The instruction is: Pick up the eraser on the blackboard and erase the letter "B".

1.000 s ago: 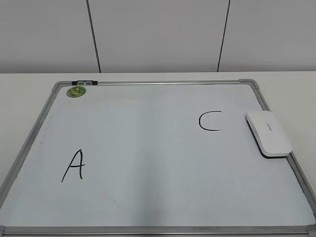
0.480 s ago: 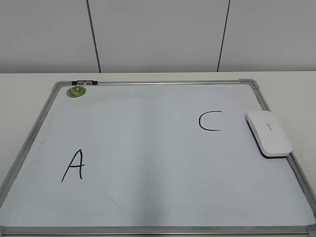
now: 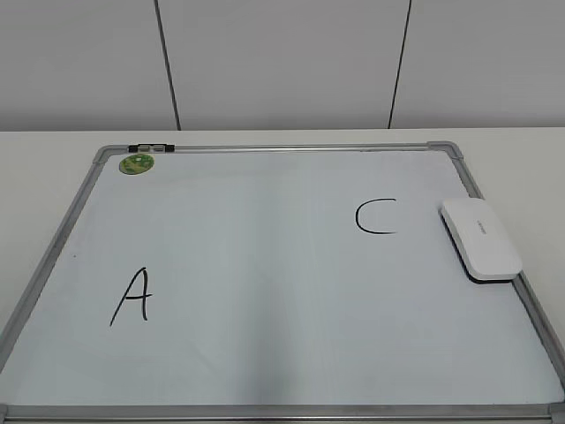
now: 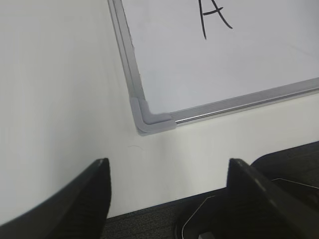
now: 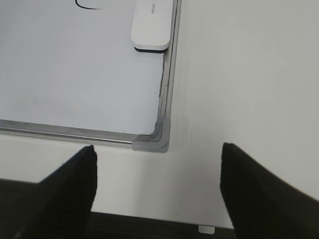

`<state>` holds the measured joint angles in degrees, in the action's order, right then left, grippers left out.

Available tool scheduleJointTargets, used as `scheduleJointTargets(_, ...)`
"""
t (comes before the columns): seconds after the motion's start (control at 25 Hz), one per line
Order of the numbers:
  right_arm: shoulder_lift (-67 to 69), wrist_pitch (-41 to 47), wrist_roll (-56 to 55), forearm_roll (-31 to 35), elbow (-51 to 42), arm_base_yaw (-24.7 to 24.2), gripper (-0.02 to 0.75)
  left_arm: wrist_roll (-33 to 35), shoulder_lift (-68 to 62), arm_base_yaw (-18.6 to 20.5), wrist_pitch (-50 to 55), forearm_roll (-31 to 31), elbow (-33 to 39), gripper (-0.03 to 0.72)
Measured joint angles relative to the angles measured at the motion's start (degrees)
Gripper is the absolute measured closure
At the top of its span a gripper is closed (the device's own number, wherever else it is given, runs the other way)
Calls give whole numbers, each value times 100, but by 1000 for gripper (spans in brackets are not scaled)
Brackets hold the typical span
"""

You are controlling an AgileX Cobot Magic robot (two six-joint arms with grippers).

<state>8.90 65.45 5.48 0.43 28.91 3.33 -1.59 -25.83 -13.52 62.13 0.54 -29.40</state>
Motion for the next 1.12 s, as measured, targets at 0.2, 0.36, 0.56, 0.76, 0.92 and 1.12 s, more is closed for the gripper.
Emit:
scheduleJointTargets(0.2,0,0,0,0,0,0,146,0,111,41,0,1,0,184)
scheduleJointTargets(0.36,-141,-11,0,0,0,-161,146,0,452,428,0,12,0,185)
scheduleJointTargets(0.56,-333,-11,0,-4,0,-478,146,0,1109,1051,0,12,0,185)
scheduleJointTargets(0.76,-638,-11,0,-4,0,-492,146,0,1818,1462,35,12,0,185)
scheduleJointTargets(0.92,-944,-11,0,-4,0,-492,146,0,2125,1530,59,12,0,185)
scheduleJointTargets(1.12,-996,-11,0,-4,0,-492,147,-2,2342,1530,94,12,0,185)
